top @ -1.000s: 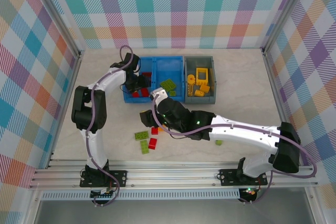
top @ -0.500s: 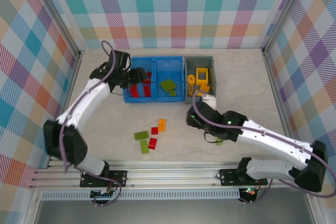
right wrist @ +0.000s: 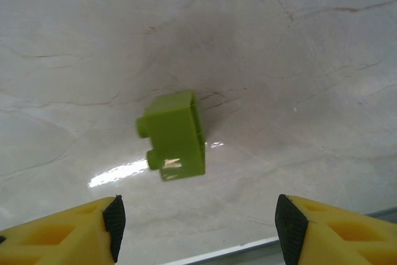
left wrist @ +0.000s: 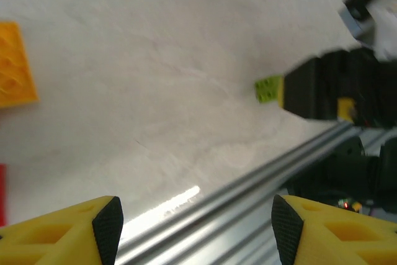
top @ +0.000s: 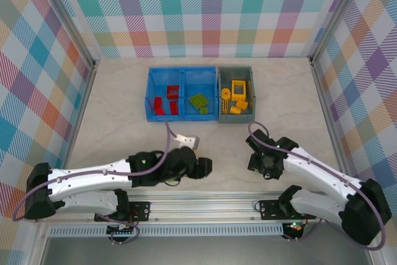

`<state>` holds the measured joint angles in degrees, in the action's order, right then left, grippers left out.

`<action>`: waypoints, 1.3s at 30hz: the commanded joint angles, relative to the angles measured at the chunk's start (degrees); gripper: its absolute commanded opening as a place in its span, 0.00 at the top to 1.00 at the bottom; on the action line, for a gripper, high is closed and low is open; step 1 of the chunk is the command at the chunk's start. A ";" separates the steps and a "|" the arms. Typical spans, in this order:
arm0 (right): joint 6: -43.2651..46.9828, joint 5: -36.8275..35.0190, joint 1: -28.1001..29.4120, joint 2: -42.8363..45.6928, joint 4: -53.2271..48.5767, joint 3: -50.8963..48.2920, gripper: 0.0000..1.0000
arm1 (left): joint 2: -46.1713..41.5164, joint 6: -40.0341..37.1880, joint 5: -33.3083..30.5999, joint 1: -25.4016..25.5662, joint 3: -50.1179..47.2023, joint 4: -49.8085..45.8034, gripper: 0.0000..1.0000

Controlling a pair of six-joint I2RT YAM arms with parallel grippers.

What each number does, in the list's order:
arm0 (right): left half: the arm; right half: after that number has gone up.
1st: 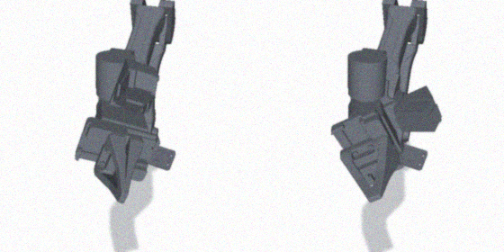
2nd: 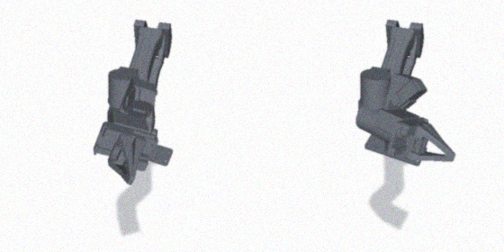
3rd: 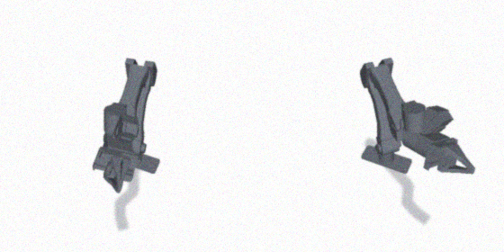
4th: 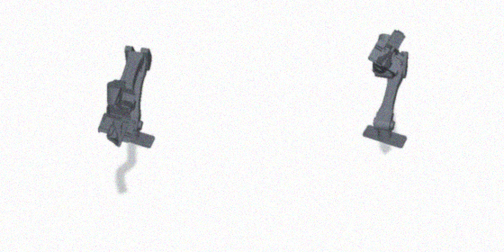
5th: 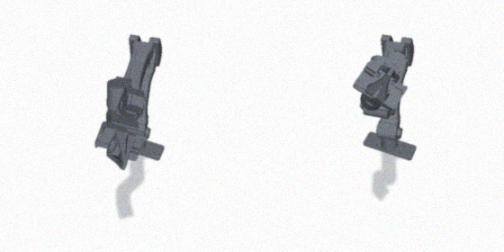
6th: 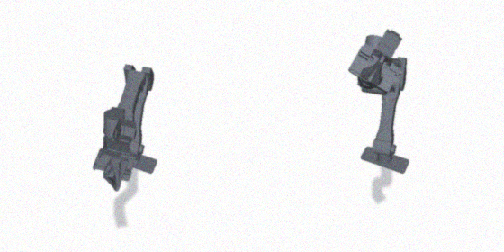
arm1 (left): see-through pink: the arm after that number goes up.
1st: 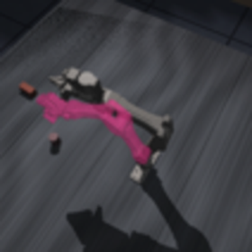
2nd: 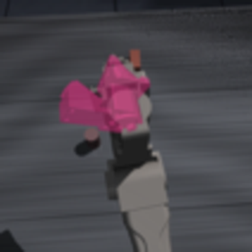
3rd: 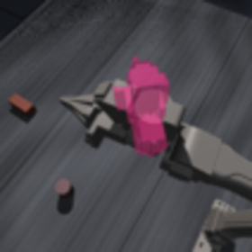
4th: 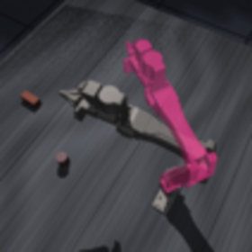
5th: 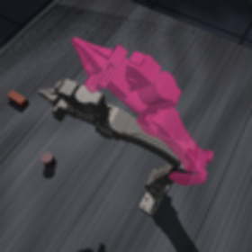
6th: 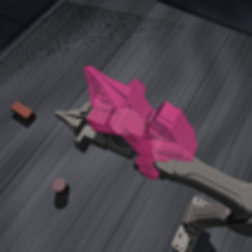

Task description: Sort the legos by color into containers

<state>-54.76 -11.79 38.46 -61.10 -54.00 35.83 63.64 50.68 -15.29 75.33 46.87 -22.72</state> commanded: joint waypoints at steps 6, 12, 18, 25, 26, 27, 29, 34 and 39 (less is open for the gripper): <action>5.49 3.00 -5.25 -7.60 9.45 -0.85 0.45 | 6.20 5.51 -8.18 6.08 0.78 8.99 0.34; 7.37 3.43 -5.93 -10.14 11.23 -0.15 0.69 | 6.56 4.57 -9.08 6.27 2.48 8.04 0.35; 10.73 -2.32 1.72 -5.62 5.01 9.19 0.80 | 2.30 8.45 -20.39 5.29 9.92 -12.64 0.36; 17.38 -1.45 8.08 -24.73 5.63 36.22 0.79 | -7.34 2.61 -21.71 -4.65 14.50 -21.26 0.36; 17.97 -1.56 8.12 -28.16 5.61 39.99 0.79 | -7.95 1.81 -21.63 -6.03 15.23 -22.18 0.36; 18.64 -2.31 8.06 -32.18 4.83 44.61 0.79 | -8.48 0.84 -21.23 -7.60 15.92 -22.78 0.36; 19.01 -4.53 7.87 -40.48 1.79 54.61 0.79 | -9.00 -0.79 -20.67 -9.53 16.95 -22.99 0.36; 18.52 -9.66 7.49 -59.46 -7.50 78.23 0.80 | -8.27 -2.10 -19.87 -11.44 18.17 -22.76 0.36; 17.07 -16.03 5.90 -72.48 -17.51 95.73 0.80 | -7.46 -1.96 -18.72 -11.52 18.04 -22.22 0.36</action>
<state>-37.21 -22.33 45.63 -130.54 -61.54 124.90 55.96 49.87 -34.52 64.60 63.92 -43.64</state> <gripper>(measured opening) 0.231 0.641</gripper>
